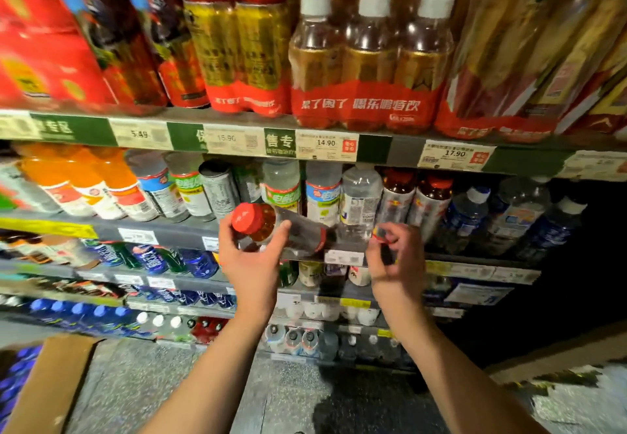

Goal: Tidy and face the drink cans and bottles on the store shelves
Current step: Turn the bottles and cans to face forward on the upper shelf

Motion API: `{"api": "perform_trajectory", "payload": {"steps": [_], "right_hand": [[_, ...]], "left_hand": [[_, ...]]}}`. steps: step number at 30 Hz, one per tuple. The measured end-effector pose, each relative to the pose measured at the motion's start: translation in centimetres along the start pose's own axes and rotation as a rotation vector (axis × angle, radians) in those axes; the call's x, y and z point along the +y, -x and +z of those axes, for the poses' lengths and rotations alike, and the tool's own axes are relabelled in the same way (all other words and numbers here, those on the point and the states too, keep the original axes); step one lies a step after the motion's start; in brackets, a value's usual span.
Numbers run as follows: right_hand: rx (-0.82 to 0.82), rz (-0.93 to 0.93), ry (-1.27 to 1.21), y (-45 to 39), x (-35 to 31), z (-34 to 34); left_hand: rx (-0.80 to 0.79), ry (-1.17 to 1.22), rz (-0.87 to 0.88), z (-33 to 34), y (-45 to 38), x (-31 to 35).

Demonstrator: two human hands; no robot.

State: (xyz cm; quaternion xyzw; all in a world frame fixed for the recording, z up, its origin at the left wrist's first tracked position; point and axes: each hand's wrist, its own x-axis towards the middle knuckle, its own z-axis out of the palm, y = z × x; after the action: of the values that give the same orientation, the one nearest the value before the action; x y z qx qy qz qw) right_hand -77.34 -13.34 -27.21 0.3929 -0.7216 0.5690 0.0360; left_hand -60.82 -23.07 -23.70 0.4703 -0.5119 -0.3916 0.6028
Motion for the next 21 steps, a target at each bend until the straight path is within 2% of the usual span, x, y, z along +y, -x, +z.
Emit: {"api": "perform_trajectory", "payload": {"steps": [4, 9, 17, 21], "right_hand": [[-0.054, -0.043, -0.017, 0.6, -1.9, 3.7], [-0.069, -0.082, -0.007, 1.3, -2.9, 6.2], [-0.103, -0.069, -0.016, 2.3, -2.3, 6.6], [-0.114, -0.064, 0.022, 2.2, -1.8, 5.9]], "left_hand": [[0.084, -0.021, -0.033, -2.9, -3.4, -0.8], [0.090, -0.027, 0.024, -4.1, -5.9, -0.8], [0.008, -0.202, 0.095, -2.8, -8.5, -2.0], [-0.019, -0.236, 0.065, -1.2, -8.8, -2.1]]}}
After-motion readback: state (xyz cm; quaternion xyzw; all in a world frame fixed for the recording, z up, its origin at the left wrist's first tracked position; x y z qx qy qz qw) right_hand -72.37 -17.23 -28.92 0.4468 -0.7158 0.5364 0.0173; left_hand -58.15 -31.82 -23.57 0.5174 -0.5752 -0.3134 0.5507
